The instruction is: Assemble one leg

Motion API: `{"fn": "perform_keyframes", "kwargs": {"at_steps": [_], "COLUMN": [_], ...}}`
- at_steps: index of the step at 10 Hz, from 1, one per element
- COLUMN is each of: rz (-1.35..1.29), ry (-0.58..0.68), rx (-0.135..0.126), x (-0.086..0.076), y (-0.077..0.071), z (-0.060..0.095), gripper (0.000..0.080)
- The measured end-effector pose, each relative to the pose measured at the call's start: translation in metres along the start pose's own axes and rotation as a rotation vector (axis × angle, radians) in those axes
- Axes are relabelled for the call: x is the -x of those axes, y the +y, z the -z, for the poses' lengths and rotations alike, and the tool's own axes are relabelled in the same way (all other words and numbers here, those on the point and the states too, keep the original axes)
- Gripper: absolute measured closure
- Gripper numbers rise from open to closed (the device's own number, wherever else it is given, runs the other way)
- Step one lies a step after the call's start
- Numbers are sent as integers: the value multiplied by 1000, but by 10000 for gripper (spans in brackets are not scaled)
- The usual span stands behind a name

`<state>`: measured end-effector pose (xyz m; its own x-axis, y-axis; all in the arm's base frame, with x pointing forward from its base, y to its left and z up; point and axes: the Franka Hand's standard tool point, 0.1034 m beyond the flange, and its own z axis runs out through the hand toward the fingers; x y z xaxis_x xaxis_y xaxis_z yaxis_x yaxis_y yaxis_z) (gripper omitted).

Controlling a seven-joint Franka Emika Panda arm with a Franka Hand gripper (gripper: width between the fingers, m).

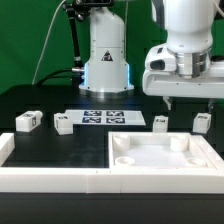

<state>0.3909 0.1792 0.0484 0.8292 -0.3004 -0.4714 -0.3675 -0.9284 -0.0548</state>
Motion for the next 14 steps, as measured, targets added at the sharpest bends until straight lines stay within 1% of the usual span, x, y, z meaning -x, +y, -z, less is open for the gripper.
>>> {"fn": "perform_keyframes", "kwargs": {"at_steps": [1,2,3,5,6,7,8,12,14], "rz": [-8,-22,-23,-23,-28,-21,-16,-11,-13], "ry": [-70,-127,-215,-362,-380,-364,-360,-344,-346], "rx": [-2,-4,5,20,23,23,25,36,38], "x": [-3,-4,2,3,2,3,4,3,4], "y": [-3,-3,-2,-9,-14,-19,-21,-24,-23], "z": [3,1,-1,-12,-17,-21,-24,-46,-46], "gripper": [150,150,150,150,150,150,150,150,150]}}
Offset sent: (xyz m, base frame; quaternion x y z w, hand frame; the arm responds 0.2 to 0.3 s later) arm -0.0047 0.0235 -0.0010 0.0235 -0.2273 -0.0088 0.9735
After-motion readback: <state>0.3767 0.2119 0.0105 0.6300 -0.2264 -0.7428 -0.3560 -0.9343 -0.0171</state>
